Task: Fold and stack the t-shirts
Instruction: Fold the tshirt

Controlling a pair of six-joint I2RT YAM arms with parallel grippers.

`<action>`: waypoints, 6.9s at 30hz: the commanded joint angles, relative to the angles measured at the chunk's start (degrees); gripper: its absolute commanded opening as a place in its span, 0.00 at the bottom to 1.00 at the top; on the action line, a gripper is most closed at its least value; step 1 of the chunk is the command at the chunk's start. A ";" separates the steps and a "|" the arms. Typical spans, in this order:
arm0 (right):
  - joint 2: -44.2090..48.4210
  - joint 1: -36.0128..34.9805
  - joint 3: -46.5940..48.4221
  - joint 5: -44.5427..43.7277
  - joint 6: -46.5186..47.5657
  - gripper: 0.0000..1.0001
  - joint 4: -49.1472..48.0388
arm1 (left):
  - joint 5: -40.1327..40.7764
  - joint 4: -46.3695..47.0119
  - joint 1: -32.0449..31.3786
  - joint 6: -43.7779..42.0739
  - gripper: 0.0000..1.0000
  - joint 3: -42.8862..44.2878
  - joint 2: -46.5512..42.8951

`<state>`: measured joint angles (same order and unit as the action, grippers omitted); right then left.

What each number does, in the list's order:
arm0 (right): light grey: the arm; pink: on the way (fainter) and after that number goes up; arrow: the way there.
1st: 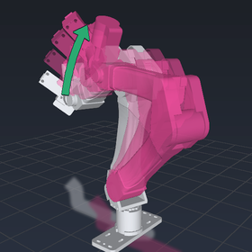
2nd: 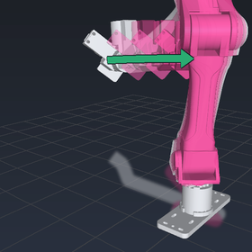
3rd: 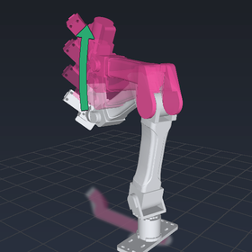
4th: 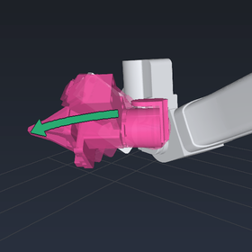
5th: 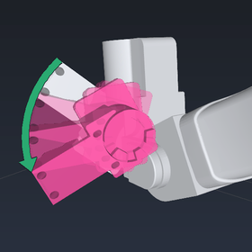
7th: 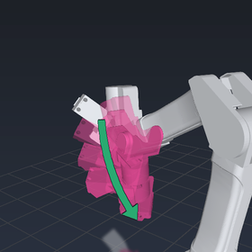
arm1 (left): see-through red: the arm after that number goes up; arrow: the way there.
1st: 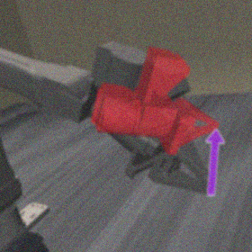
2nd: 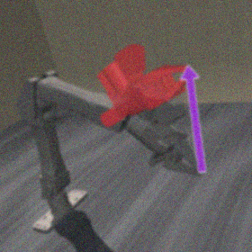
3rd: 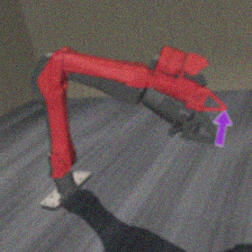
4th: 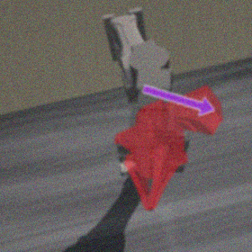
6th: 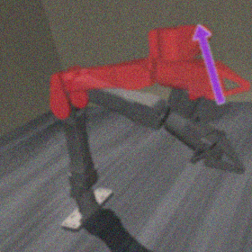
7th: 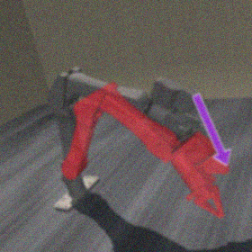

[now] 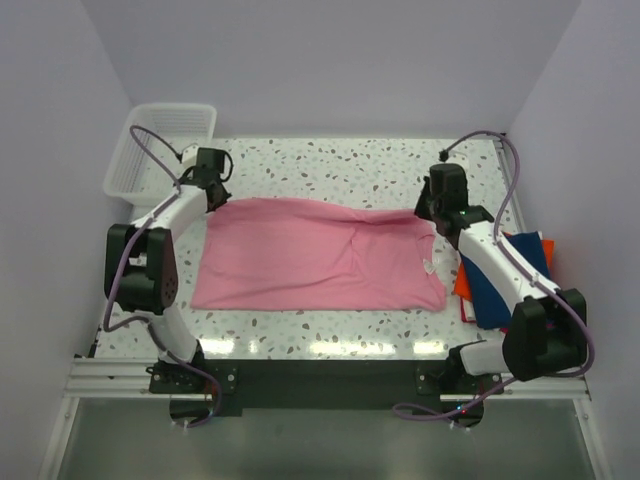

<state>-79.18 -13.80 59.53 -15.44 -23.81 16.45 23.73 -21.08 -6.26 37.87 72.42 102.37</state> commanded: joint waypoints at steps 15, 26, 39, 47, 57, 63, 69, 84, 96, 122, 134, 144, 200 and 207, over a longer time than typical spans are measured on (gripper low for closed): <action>18.44 0.27 -15.05 4.10 -7.30 0.02 3.41 | 2.82 -0.19 0.55 2.91 0.00 -12.65 -11.57; 23.98 0.27 -18.56 6.21 -8.53 0.02 5.35 | 2.82 0.16 0.55 4.32 0.00 -16.69 -15.70; 28.11 0.18 -25.68 10.25 -12.22 0.08 5.70 | 2.82 1.22 0.55 8.62 0.04 -23.38 -20.45; 31.01 0.27 -26.75 11.84 -12.75 0.56 7.98 | 2.99 2.18 1.08 11.00 0.49 -27.77 -27.91; 16.35 0.18 -16.21 14.56 -7.31 0.58 3.78 | -12.96 10.44 -1.55 6.79 0.41 -27.43 -26.61; 0.53 -0.52 -6.89 14.22 -3.44 0.54 2.27 | -23.28 9.84 -3.05 -0.59 0.40 -24.35 -24.85; -8.26 -2.54 -0.65 11.59 -2.20 0.54 0.51 | -34.70 6.59 -3.14 -8.24 0.41 -23.47 -26.69; -22.50 -9.84 7.00 0.59 -2.38 0.45 0.87 | -40.24 4.82 -3.14 -16.07 0.42 -27.42 -32.67; -15.49 -11.86 0.95 2.34 -6.33 0.06 1.13 | -39.81 4.65 -3.14 -16.51 0.41 -28.13 -33.37; -0.89 -24.68 -17.34 4.29 -23.73 0.04 -9.33 | -38.93 3.41 -3.14 -16.51 0.41 -28.04 -30.91; -0.72 -29.26 -19.62 1.73 -26.98 0.10 -13.37 | -39.89 3.50 -3.14 -16.60 0.40 -28.13 -30.39; 9.02 -29.35 -16.56 -1.16 -23.30 0.52 -3.40 | -45.53 7.36 -9.36 -13.62 0.44 -27.60 -29.24; 4.03 -4.65 -16.81 3.57 -9.67 0.47 4.30 | -38.67 14.23 -42.34 -8.86 0.00 -10.46 -1.12; 0.87 -4.48 -15.41 5.95 -9.59 0.49 3.07 | -39.02 14.14 -42.34 -8.69 0.00 -10.55 -0.68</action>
<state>-77.38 -18.65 43.24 -10.79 -33.82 21.76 -14.13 -8.56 -48.40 30.39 61.98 104.01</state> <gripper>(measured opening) 0.488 0.013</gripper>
